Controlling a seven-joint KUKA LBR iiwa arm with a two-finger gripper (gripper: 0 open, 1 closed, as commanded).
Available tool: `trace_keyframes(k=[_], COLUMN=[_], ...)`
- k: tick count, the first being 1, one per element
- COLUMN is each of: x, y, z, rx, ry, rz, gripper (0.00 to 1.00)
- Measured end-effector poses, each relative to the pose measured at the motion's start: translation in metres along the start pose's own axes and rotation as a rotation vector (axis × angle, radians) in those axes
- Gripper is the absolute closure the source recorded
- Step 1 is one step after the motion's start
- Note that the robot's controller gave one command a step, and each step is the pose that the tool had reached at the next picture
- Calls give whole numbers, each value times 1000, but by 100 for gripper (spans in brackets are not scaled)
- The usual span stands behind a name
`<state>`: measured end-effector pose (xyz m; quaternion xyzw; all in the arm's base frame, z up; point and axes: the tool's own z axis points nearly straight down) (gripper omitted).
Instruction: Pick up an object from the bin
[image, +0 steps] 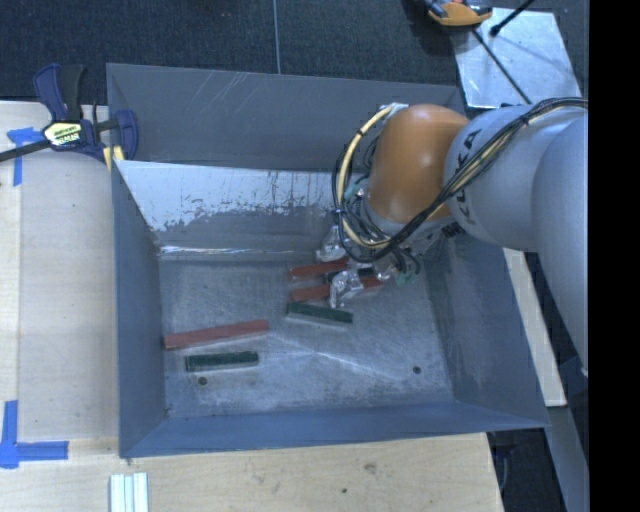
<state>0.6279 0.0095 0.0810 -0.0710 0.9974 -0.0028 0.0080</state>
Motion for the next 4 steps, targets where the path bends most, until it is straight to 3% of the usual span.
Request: trace_keyframes(k=[2,4], x=[3,1], y=[1,1], z=[-20,-53], rx=[-6,-6], ry=[17,11], rz=[0,-1], gripper=[100,100])
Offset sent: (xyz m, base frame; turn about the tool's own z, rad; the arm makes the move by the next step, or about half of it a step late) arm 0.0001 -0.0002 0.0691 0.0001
